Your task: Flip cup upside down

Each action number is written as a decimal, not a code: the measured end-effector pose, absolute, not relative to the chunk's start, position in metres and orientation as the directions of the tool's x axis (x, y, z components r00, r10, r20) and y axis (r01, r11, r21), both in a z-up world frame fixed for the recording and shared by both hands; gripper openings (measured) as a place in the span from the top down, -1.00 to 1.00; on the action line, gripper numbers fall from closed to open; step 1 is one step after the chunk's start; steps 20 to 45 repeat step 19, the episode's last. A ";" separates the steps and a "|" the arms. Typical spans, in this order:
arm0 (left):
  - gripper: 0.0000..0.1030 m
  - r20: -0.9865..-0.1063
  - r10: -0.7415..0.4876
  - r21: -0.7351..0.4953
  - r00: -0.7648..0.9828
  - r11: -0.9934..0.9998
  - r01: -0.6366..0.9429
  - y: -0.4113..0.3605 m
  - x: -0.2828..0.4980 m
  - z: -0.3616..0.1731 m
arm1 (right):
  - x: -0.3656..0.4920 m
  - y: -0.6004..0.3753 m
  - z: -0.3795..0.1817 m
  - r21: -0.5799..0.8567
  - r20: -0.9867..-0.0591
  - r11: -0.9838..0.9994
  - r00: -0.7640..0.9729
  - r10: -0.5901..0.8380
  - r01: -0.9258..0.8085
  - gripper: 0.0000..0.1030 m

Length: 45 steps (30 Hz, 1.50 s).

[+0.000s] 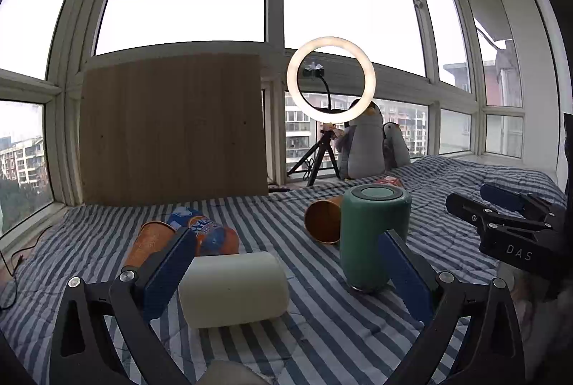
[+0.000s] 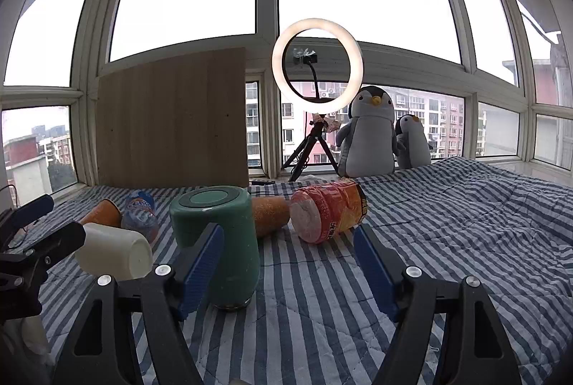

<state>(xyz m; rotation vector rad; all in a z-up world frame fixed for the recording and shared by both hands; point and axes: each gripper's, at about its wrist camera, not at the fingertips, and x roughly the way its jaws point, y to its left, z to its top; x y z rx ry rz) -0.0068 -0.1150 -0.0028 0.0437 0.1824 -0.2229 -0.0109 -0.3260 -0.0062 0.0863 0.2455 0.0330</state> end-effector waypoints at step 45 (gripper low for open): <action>-0.99 -0.192 -0.212 0.059 0.958 0.972 0.227 -0.122 -0.004 -0.005 | -0.015 -0.331 -0.005 0.105 -0.217 0.994 0.975 0.039 -0.017 -0.42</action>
